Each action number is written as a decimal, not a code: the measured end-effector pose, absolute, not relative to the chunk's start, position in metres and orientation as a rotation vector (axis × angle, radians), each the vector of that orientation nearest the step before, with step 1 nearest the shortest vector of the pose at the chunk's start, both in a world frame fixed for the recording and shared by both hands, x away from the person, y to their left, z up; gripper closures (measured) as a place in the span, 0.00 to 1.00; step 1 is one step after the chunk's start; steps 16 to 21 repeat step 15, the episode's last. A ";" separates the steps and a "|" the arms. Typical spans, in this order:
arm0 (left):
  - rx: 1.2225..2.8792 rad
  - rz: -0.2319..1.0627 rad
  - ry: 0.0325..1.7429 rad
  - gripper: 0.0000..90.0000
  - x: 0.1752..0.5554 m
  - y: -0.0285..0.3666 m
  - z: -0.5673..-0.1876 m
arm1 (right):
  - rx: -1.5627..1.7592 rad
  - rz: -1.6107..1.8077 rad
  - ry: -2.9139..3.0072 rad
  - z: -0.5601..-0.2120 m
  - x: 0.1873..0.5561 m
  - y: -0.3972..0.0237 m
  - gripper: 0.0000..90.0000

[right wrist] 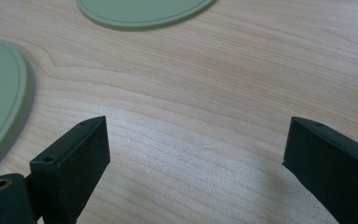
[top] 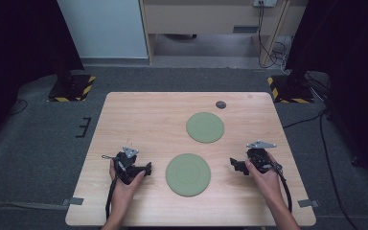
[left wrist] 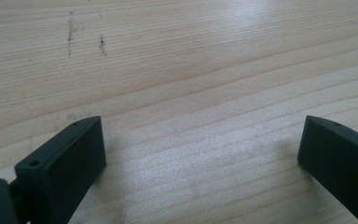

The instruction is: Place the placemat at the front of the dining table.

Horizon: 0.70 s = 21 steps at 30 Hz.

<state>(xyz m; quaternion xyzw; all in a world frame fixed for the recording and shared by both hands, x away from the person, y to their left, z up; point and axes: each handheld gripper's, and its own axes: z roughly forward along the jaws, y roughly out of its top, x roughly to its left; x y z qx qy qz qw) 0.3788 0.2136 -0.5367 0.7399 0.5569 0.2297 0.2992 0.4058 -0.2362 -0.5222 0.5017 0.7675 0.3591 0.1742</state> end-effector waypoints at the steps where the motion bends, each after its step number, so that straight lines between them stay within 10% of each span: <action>1: 1.965 0.610 1.479 0.00 0.379 0.214 -0.537 | 1.431 1.020 2.153 -0.525 0.405 -0.235 0.08; 21: 1.964 0.610 1.480 0.00 0.379 0.213 -0.537 | 1.425 0.893 2.129 -0.539 0.406 -0.220 0.02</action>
